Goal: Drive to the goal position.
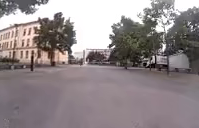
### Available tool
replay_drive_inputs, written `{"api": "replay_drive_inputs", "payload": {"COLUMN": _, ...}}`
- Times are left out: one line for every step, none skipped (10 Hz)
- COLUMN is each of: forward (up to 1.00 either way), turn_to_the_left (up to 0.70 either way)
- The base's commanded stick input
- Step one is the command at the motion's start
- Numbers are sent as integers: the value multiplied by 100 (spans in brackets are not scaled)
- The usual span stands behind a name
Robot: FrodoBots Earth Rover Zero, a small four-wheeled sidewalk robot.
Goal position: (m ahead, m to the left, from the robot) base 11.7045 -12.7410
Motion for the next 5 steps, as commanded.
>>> {"api": "replay_drive_inputs", "payload": {"forward": 60, "turn_to_the_left": -13}}
{"api": "replay_drive_inputs", "payload": {"forward": 60, "turn_to_the_left": -15}}
{"api": "replay_drive_inputs", "payload": {"forward": 60, "turn_to_the_left": -15}}
{"api": "replay_drive_inputs", "payload": {"forward": 60, "turn_to_the_left": -15}}
{"api": "replay_drive_inputs", "payload": {"forward": 60, "turn_to_the_left": -15}}
